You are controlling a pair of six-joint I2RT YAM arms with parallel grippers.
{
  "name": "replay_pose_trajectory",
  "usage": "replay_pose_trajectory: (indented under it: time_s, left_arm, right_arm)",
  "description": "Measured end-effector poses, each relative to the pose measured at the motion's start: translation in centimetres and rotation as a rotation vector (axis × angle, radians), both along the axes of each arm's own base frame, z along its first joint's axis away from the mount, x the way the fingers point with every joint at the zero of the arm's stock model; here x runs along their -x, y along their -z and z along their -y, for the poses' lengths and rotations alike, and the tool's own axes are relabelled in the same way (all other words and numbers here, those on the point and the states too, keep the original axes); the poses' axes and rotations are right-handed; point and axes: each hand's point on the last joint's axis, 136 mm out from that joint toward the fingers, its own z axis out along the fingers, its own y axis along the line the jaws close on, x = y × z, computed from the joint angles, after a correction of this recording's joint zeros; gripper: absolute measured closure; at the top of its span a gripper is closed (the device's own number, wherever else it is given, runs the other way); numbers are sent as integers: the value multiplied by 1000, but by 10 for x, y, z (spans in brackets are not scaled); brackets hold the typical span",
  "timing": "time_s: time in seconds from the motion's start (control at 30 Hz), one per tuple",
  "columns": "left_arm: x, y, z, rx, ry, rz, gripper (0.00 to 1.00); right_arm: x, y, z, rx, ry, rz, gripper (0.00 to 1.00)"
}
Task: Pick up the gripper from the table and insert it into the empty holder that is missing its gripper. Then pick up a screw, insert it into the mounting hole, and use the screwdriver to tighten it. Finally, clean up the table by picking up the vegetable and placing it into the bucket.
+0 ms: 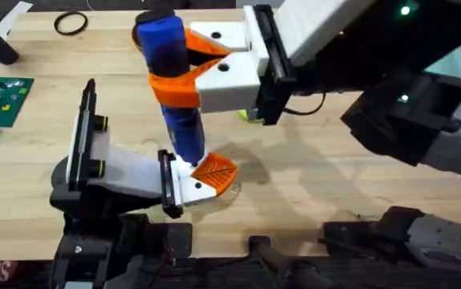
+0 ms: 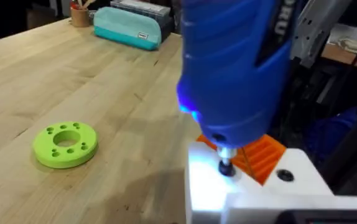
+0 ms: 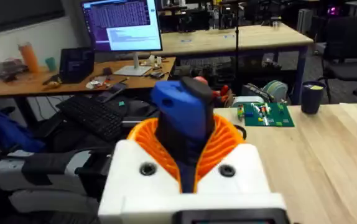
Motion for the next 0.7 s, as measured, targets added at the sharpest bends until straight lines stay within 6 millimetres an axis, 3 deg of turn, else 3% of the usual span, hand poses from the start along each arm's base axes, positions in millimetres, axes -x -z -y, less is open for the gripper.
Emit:
replay_pose_trajectory:
  time_s: [0.7]
  left_arm:
    - [1, 0, 0, 3, 3, -11, 989]
  right_arm:
    - [-4, 4, -2, 40, 10, -38, 934]
